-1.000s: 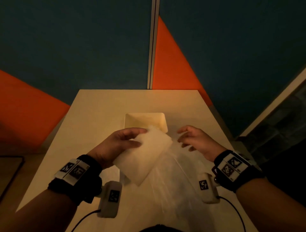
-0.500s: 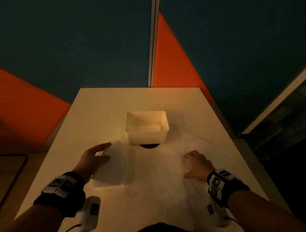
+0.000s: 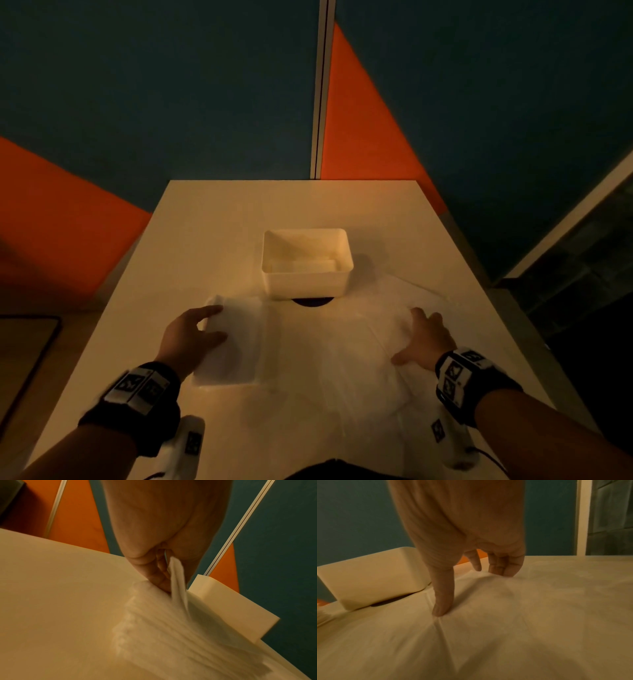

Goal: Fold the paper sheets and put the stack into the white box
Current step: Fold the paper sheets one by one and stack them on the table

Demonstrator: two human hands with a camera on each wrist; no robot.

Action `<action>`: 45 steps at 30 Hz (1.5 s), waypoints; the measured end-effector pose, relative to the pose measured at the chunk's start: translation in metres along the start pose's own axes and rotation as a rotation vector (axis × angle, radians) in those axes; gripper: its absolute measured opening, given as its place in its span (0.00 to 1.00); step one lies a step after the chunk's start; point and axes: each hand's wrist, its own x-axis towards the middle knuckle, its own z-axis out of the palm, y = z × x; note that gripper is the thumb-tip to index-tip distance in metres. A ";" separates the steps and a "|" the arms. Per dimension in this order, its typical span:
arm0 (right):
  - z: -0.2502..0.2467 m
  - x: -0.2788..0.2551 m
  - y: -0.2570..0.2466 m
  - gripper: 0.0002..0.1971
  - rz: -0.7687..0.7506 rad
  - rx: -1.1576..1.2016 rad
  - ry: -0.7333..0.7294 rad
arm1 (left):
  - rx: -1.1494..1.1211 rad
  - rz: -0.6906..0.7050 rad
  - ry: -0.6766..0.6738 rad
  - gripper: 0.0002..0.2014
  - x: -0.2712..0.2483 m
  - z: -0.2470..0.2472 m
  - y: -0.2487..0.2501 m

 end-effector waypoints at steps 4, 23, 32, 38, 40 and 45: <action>-0.001 -0.001 0.004 0.58 0.022 0.044 -0.018 | 0.004 0.011 0.029 0.25 0.000 0.003 -0.003; -0.063 -0.054 -0.057 0.09 -0.568 0.251 -0.067 | 0.167 0.398 -0.210 0.36 -0.015 0.016 0.066; -0.114 -0.103 -0.096 0.09 -0.801 0.503 -0.243 | -0.364 0.251 -0.718 0.17 -0.042 0.021 0.126; -0.114 -0.087 -0.086 0.08 -0.600 0.904 0.024 | -0.631 0.160 -0.542 0.09 -0.048 0.017 0.136; -0.109 -0.083 -0.082 0.12 -0.524 1.003 -0.007 | -0.710 0.144 -0.500 0.09 -0.048 0.019 0.137; -0.087 -0.086 -0.076 0.15 -0.495 1.094 -0.262 | -0.834 0.124 -0.446 0.11 -0.049 0.025 0.141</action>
